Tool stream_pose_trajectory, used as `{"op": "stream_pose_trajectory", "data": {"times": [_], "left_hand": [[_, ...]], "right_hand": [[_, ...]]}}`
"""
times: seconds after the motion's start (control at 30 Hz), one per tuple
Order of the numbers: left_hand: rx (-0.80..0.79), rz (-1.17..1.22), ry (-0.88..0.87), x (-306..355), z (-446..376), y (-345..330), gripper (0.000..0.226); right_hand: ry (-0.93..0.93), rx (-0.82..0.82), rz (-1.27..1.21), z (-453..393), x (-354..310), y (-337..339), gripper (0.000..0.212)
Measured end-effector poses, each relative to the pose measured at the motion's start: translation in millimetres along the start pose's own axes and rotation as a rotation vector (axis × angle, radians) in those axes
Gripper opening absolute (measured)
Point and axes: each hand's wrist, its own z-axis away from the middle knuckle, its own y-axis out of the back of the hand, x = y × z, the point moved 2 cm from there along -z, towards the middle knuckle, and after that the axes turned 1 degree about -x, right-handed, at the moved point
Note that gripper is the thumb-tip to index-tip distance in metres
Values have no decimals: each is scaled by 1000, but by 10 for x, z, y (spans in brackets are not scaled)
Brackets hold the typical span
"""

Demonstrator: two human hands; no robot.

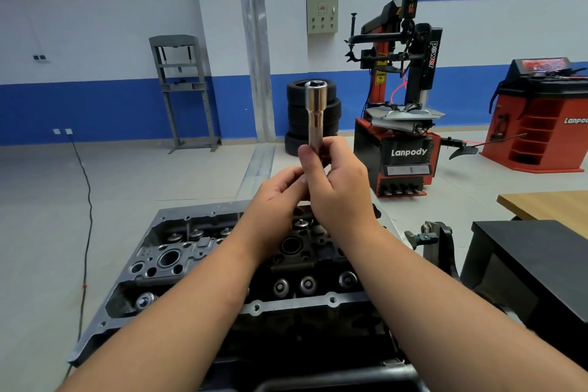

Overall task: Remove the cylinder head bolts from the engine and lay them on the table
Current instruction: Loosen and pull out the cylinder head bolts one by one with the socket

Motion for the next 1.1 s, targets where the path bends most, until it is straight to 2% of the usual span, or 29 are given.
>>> {"op": "stream_pose_trajectory", "data": {"times": [0.13,0.23,0.33,0.47,0.6,0.8,0.97,1.1], "left_hand": [[-2,-100,-1,-16,3,4,23],[17,-109,-24,5,7,0,16],[47,-107,-28,-2,-12,21,16],[71,-62,4,-35,-18,25,16],[-14,-5,0,24,19,-27,27],[59,-67,-45,54,-5,-8,12],[51,-50,-41,45,0,-9,15],[-22,-2,-13,48,30,-32,30]], "right_hand": [[-34,-48,-12,-1,10,-18,29],[17,-36,-30,10,-8,-6,22],[12,-30,-18,21,-1,1,28],[-14,9,-18,-6,18,11,15],[-22,-39,-13,-5,11,-18,24],[16,-28,-18,12,-4,-5,24],[20,19,14,-1,-3,19,20],[23,-15,65,2,-5,-4,33]]}}
